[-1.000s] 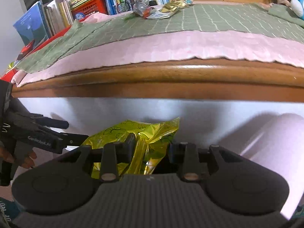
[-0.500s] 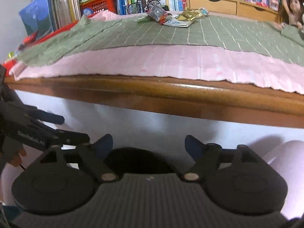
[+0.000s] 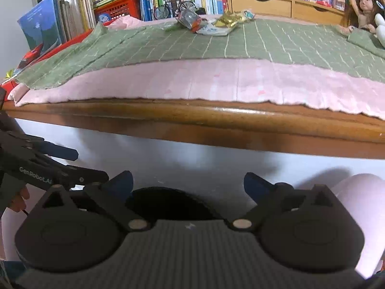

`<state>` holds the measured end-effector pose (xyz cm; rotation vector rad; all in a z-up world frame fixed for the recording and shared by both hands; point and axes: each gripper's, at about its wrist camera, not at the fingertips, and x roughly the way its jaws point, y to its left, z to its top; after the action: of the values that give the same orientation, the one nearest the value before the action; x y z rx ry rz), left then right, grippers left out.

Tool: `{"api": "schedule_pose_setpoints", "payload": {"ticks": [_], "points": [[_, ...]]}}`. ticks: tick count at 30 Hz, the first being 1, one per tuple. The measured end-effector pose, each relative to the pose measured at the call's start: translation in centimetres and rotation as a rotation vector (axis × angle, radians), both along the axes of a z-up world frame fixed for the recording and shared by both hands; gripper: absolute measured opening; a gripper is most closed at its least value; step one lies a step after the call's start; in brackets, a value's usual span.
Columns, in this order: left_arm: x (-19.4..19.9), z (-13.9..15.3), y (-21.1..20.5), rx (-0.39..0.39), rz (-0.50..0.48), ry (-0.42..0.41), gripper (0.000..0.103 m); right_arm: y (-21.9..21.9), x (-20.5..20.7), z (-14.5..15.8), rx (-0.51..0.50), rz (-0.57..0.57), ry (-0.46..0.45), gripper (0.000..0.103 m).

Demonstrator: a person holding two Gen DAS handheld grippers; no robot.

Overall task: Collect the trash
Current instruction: 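Raise both tools back over the remaining trash on the cloth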

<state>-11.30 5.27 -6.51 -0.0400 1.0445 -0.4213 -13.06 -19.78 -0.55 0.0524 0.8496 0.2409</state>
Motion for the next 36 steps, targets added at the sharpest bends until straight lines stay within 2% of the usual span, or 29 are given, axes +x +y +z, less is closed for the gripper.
{"api": "schedule_pose_setpoints", "payload": {"ticks": [3,14,18,23,29,36], "points": [[-0.2,1.0,0.0,-0.019,-0.006,-0.007,0.103,-0.2,-0.2,1.1,0.013,0.004,-0.023,0.103],[-1.1,6.9,0.9,-0.072,-0.039,-0.119,0.103,-0.6,0.3,5.7,0.019,0.016,-0.137,0.103],[-0.4,8.5,1.3,-0.08,-0.027,-0.146,0.103,-0.5,1.2,7.3,-0.023,0.019,-0.18,0.103],[1.5,9.7,1.6,-0.121,-0.001,-0.17,0.103,-0.3,2.7,9.4,-0.065,0.063,-0.266,0.103],[5.4,11.4,2.1,-0.116,0.081,-0.281,0.103,0.2,5.8,11.2,-0.129,0.076,-0.355,0.103],[9.7,12.9,2.6,-0.08,0.135,-0.416,0.103,-0.1,11.0,12.4,-0.022,0.123,-0.449,0.103]]}}
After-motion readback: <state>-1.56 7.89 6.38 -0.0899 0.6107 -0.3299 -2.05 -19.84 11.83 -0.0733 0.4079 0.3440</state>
